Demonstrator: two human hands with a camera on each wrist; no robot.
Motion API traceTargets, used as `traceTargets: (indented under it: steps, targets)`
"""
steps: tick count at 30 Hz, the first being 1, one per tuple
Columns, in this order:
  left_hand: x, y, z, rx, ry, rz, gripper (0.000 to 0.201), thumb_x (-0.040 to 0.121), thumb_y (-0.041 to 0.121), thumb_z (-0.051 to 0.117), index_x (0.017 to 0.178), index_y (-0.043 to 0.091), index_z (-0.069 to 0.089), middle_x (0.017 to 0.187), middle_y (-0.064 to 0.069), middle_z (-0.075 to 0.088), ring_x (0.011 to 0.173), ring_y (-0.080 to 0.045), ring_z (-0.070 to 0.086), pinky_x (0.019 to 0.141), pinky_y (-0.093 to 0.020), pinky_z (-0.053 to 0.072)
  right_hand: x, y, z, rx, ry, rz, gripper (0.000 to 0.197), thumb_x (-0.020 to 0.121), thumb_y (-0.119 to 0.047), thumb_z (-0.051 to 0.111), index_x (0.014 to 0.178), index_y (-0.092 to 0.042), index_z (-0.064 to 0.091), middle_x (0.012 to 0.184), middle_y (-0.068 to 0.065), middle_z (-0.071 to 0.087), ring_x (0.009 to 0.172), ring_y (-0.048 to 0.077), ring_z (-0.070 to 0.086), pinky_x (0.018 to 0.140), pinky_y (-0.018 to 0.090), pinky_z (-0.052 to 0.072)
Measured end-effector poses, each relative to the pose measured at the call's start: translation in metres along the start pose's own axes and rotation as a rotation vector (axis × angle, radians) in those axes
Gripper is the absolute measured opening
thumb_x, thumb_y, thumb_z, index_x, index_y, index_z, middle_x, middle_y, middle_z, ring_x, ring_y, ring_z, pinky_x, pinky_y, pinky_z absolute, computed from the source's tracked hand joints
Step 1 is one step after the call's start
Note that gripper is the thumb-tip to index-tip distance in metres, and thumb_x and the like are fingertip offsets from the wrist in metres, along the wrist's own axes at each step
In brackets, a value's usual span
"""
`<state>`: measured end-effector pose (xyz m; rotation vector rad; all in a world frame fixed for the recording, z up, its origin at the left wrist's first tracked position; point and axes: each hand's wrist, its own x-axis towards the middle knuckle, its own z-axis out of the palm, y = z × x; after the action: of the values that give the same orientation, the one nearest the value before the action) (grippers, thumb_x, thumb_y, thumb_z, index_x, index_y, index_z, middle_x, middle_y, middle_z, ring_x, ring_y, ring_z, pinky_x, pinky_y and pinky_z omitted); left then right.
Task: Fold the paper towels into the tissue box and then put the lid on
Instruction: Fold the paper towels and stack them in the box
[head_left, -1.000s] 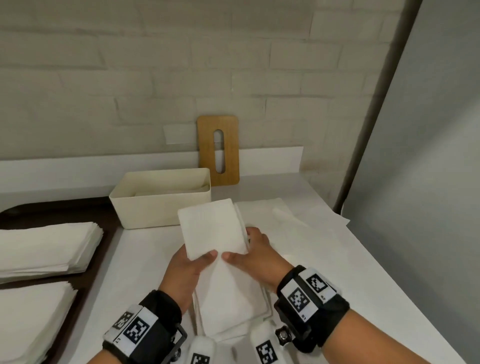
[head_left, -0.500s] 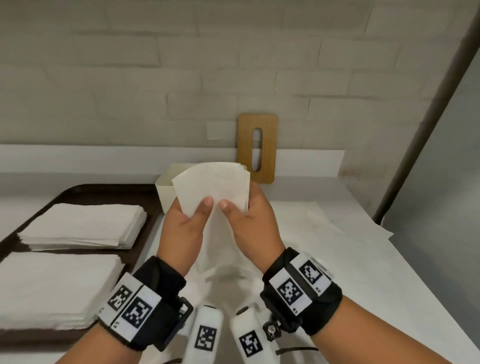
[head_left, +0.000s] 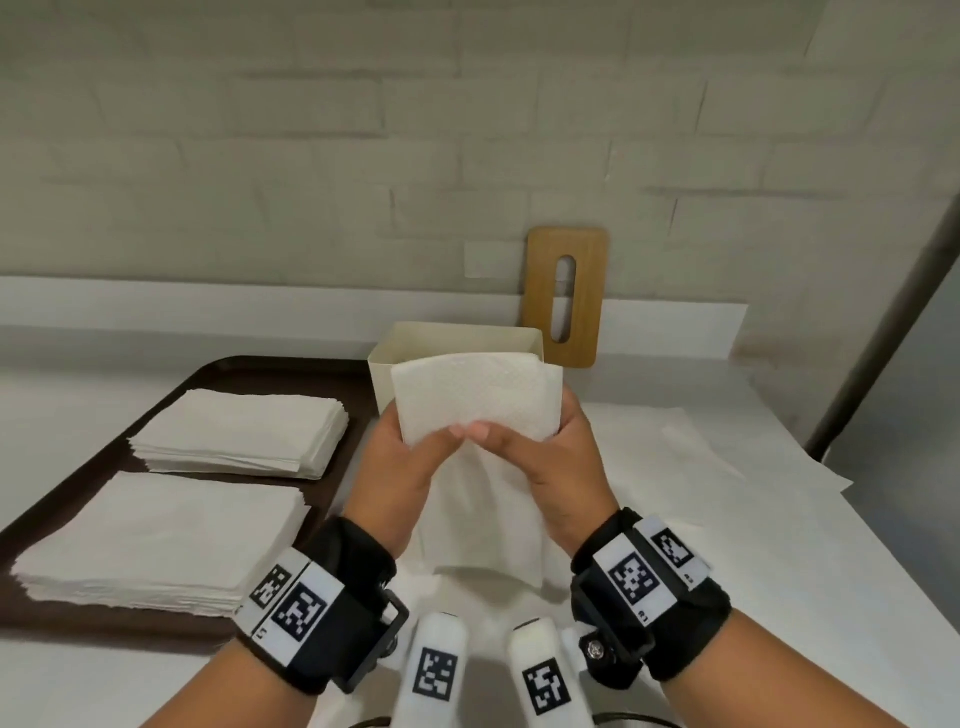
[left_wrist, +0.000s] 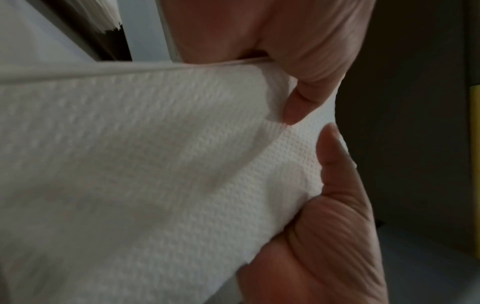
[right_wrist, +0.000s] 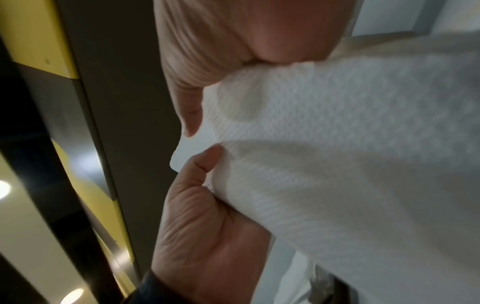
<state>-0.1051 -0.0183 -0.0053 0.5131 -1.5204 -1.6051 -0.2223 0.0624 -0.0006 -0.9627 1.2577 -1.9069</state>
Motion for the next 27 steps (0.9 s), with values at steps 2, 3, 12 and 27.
traceTargets:
  steps: [2, 3, 12, 27]
  targets:
    - [0.0, 0.0, -0.002, -0.029, -0.023, -0.006, 0.051, 0.07, 0.02, 0.072, 0.119, 0.014, 0.057, 0.111, -0.01, 0.068, 0.103, -0.025, 0.066, 0.086, -0.04, 0.054, -0.002, -0.001, 0.001, -0.019, 0.022, 0.009, 0.045, 0.066, -0.014, 0.081, 0.106, -0.018, 0.063, 0.107, 0.008, 0.07, 0.099, 0.023, 0.068, 0.084, 0.041, 0.056]
    - [-0.001, -0.003, -0.005, -0.022, -0.052, -0.032, 0.056, 0.065, 0.024, 0.074, 0.118, 0.016, 0.057, 0.111, -0.009, 0.068, 0.102, -0.023, 0.066, 0.085, -0.038, 0.055, -0.003, 0.0, 0.001, -0.034, 0.056, 0.015, 0.032, 0.072, -0.01, 0.077, 0.101, -0.019, 0.065, 0.103, 0.008, 0.072, 0.097, 0.024, 0.069, 0.086, 0.044, 0.055]
    - [-0.003, -0.023, -0.048, 0.244, -0.083, -0.38, 0.031, 0.074, 0.0, 0.071, 0.102, 0.01, 0.063, 0.101, -0.008, 0.071, 0.093, -0.025, 0.068, 0.065, -0.027, 0.056, 0.003, -0.019, -0.045, -0.005, 0.255, 0.141, 0.021, 0.081, -0.003, 0.064, 0.098, -0.013, 0.059, 0.102, 0.007, 0.068, 0.094, 0.027, 0.065, 0.072, 0.039, 0.055]
    - [-0.005, -0.043, -0.052, 0.116, -0.028, -0.299, 0.033, 0.058, 0.0, 0.058, 0.087, 0.016, 0.057, 0.089, -0.006, 0.063, 0.089, -0.026, 0.058, 0.072, -0.033, 0.047, -0.037, 0.017, -0.065, -0.408, 0.122, 0.328, 0.038, 0.061, 0.017, 0.07, 0.079, -0.013, 0.055, 0.077, 0.005, 0.059, 0.07, 0.023, 0.055, 0.057, 0.03, 0.044]
